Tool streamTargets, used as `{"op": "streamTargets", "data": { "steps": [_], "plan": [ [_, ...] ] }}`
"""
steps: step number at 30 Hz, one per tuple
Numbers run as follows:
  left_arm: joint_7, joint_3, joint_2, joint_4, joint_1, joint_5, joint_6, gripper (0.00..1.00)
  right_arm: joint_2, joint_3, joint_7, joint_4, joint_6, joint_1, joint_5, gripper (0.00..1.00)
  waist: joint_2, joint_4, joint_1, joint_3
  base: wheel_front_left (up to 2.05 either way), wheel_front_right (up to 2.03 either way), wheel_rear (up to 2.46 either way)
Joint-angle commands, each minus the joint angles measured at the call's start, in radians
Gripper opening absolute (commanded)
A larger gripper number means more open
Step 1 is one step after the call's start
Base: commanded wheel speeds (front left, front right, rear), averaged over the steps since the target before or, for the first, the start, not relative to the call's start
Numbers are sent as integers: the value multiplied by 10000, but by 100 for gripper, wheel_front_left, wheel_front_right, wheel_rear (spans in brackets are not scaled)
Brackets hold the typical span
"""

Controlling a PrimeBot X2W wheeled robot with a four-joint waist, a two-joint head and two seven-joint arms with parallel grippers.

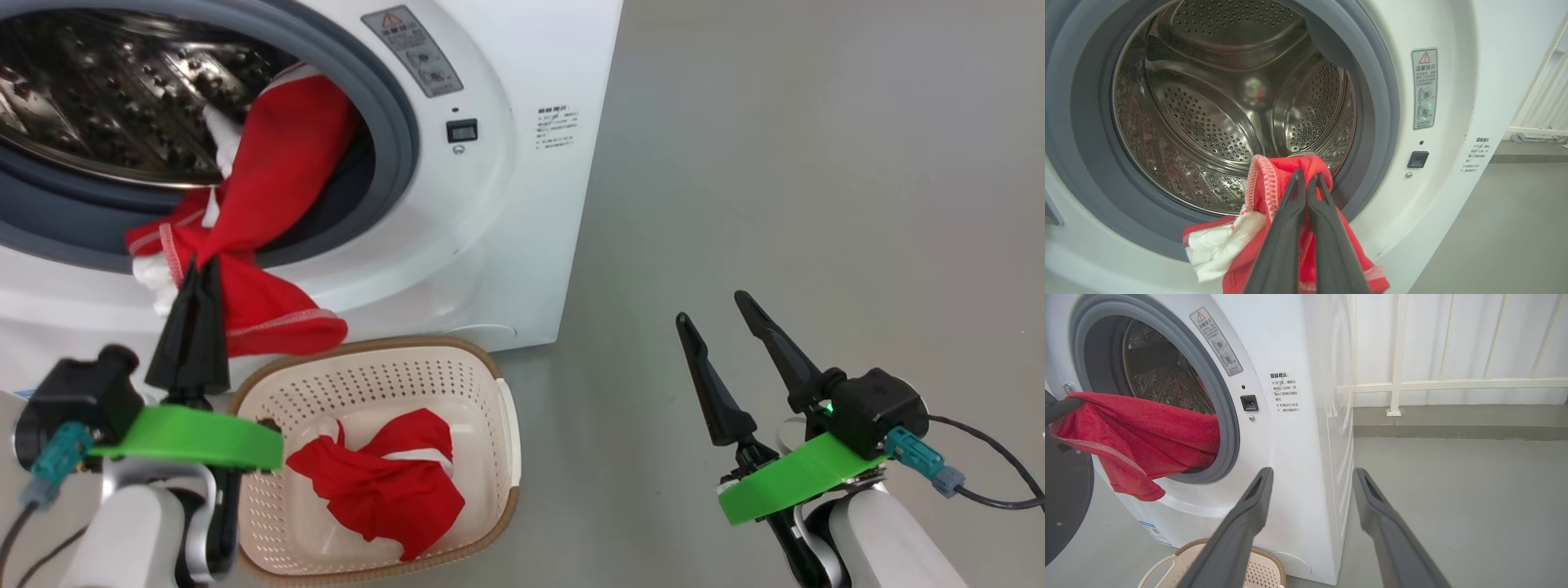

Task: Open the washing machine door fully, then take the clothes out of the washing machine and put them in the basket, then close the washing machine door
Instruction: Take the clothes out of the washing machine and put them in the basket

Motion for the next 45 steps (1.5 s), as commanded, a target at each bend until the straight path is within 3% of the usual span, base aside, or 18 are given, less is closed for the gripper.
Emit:
{"op": "streamTargets", "data": {
  "steps": [1, 18, 23, 33, 45],
  "plan": [
    [-84, 341, 284, -471, 69, 30, 111, 0, -16, 183, -65, -217, 62, 139, -42, 100, 0, 46, 0, -100, 0, 0, 0],
    [181, 238, 51, -3528, 1993, 133, 1015, 0, -38, 169, -65, -230, 62, 391, -45, 100, 0, 207, 0, -589, 0, 0, 0],
    [284, 91, -29, -3683, 2205, 109, 1074, 0, -32, 155, -65, -293, 62, 363, -65, 100, 0, 229, 0, -384, 0, 0, 0],
    [278, -179, -323, -2441, 1933, -112, 936, 0, -9, 219, -65, -300, 62, 124, -52, 100, 0, 143, 0, 196, 0, 0, 0],
    [-48, -232, -714, 1312, 486, -507, -54, 0, 13, 397, -65, -249, 62, -335, -54, 100, 0, -100, 0, 1185, 0, 0, 0]
  ]
}}
